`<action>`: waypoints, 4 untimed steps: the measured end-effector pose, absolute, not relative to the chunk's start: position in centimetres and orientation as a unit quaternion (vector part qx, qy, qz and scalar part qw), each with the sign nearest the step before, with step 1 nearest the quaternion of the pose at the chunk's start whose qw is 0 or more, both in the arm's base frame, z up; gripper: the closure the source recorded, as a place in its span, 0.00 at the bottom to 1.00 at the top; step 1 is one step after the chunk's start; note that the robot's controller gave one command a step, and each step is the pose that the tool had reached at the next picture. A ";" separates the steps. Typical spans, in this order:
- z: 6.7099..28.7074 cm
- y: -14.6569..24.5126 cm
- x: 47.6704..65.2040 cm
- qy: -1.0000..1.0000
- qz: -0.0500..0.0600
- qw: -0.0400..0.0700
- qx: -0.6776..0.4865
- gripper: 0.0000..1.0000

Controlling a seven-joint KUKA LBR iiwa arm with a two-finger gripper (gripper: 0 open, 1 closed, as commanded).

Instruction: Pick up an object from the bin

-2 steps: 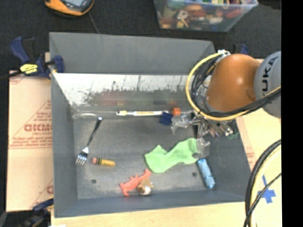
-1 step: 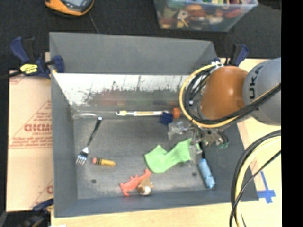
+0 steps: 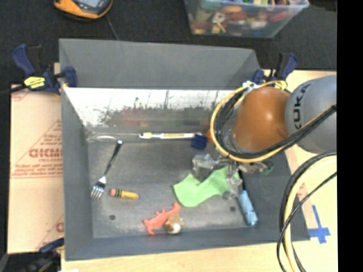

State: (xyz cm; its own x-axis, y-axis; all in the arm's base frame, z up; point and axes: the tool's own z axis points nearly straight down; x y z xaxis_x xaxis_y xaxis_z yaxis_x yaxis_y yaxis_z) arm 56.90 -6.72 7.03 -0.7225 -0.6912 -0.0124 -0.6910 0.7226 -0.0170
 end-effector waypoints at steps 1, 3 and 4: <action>7.2 -7.0 57.2 0.972 -0.002 0.007 -0.236 1.00; 8.9 -7.0 56.9 0.972 0.000 0.001 -0.236 1.00; 12.3 -7.1 57.1 0.972 -0.002 0.005 -0.235 1.00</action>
Offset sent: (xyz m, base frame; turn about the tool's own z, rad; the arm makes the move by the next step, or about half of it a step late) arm 0.0000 0.0000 0.0000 0.0000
